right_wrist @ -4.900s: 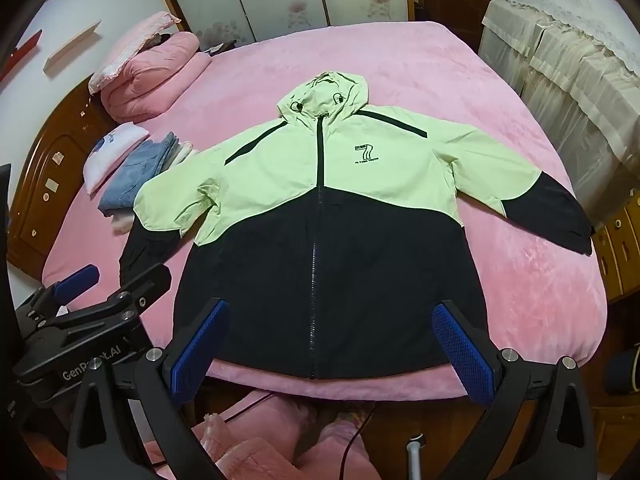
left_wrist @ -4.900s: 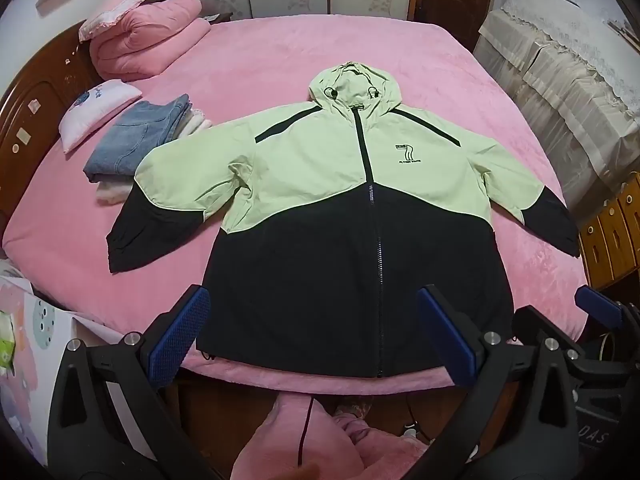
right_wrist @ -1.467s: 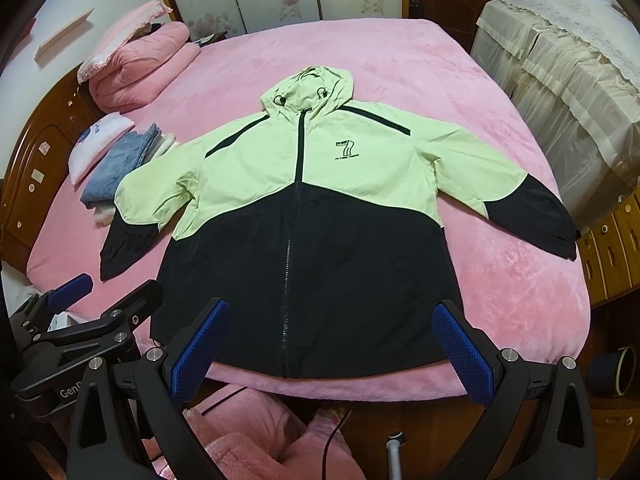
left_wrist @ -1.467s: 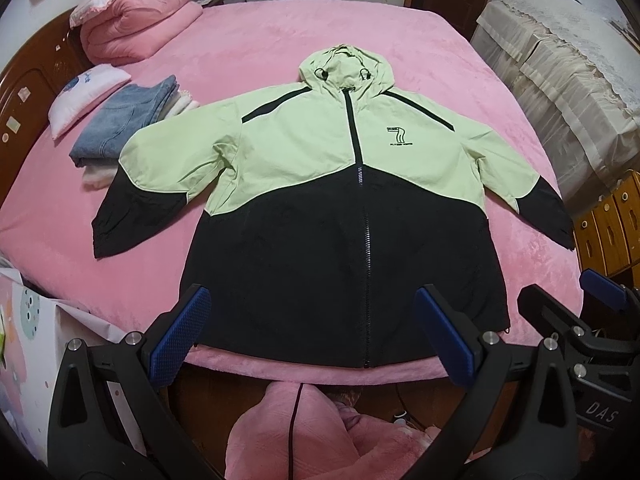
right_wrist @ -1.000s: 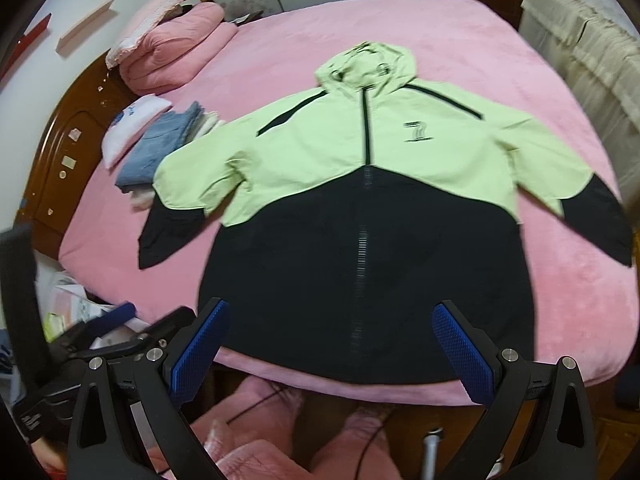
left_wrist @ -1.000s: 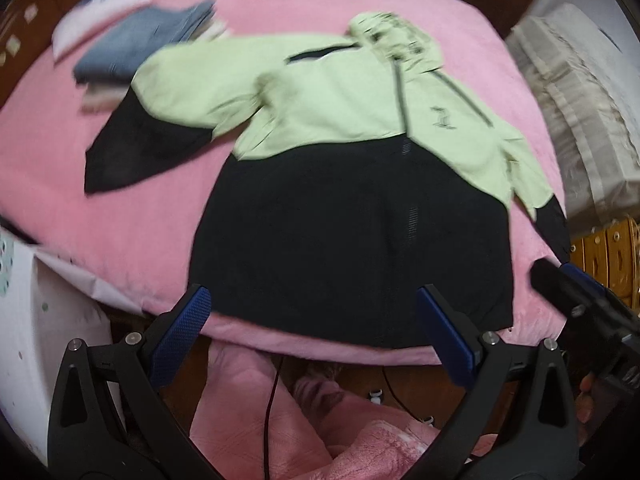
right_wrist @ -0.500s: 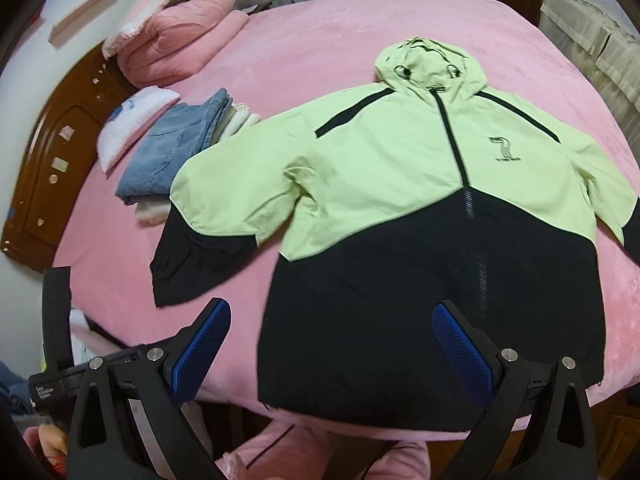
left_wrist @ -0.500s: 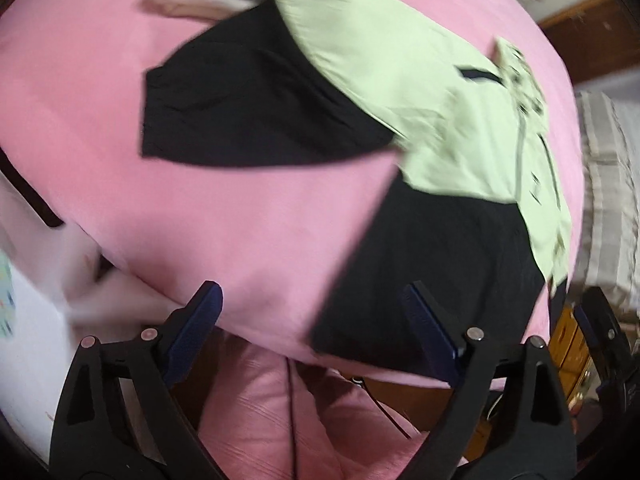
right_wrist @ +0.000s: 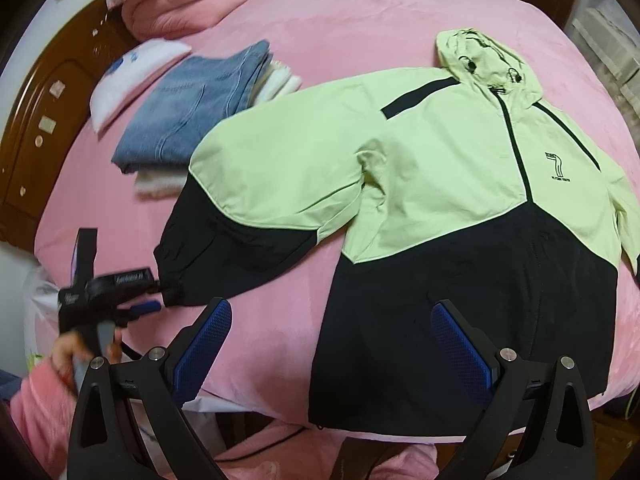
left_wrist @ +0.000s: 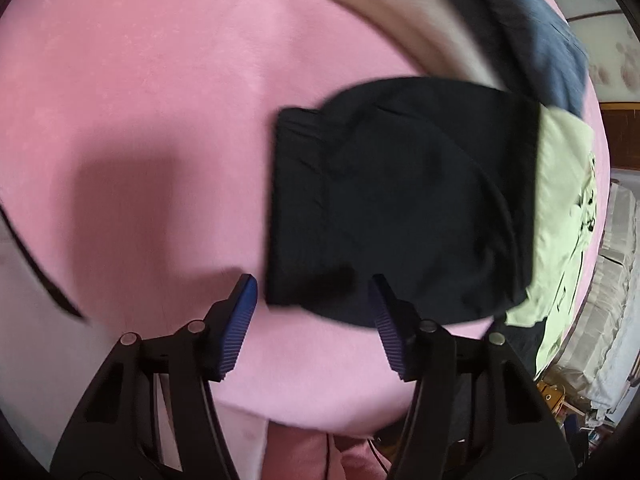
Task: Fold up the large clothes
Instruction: 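Grasp the black sleeve cuff with the left gripper and lift it, then carry the black sleeve across the jacket body with the left gripper and release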
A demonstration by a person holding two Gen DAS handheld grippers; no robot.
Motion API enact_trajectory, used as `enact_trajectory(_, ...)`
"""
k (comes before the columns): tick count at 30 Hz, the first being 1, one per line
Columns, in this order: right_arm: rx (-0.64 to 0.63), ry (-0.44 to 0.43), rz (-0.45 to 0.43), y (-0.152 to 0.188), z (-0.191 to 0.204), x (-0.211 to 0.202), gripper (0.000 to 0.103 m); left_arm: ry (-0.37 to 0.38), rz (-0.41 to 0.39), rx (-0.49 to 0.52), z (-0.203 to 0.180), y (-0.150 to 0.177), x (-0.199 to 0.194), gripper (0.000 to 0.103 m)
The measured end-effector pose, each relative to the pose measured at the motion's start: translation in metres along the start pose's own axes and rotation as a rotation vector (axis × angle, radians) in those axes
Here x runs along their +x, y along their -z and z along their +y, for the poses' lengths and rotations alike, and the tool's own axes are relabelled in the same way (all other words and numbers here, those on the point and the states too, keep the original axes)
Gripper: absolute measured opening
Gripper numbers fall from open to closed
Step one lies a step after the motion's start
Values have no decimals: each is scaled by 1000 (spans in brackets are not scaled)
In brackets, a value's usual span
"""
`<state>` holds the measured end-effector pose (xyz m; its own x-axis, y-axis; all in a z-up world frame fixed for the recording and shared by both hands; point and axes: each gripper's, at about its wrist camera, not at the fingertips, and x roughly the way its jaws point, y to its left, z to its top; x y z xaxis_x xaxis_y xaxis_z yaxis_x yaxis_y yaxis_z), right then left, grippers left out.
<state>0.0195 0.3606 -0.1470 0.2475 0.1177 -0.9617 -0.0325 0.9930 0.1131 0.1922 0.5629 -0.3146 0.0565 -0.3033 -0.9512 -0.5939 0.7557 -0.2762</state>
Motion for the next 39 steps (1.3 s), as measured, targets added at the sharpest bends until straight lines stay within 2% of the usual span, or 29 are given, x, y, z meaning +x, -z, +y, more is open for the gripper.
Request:
enact_trajectory(7, 27, 12, 33, -3, -1, 22, 101, 89, 29, -14, 27, -33, 28, 55)
enact_trajectory(11, 101, 33, 73, -1, -28, 42, 101, 116, 40, -2, 34, -42, 36, 55)
enact_trajectory(12, 126, 34, 86, 1, -37, 44, 101, 119, 37, -4, 35, -44, 36, 53)
enact_trajectory(13, 143, 33, 95, 4, -50, 45, 101, 143, 26, 11, 34, -46, 34, 32)
enact_trajectory(14, 162, 39, 105, 4, -57, 48, 101, 154, 20, 29, 40, -36, 30, 23)
enact_trajectory(15, 182, 48, 112, 4, -62, 51, 101, 147, 9, 47, 39, -36, 28, 21)
enact_trajectory(17, 203, 54, 111, 4, -74, 51, 101, 146, -18, 58, 39, -37, 24, 11)
enact_trajectory(19, 220, 63, 104, 5, -84, 50, 101, 145, -45, 65, 38, -36, 17, 8)
enact_trajectory(24, 230, 76, 77, 8, -99, 39, 101, 155, -131, 103, 25, -21, -16, 6)
enact_trajectory(29, 252, 70, 37, 11, -115, 24, 101, 265, -179, 127, 1, 6, -57, 6)
enact_trajectory(33, 290, 47, 4, 13, -138, 13, 101, 331, -245, 176, -35, 26, -98, 5)
enact_trajectory(39, 322, -25, -28, 13, -184, 1, 101, 402, -396, 253, -101, 73, -178, 5)
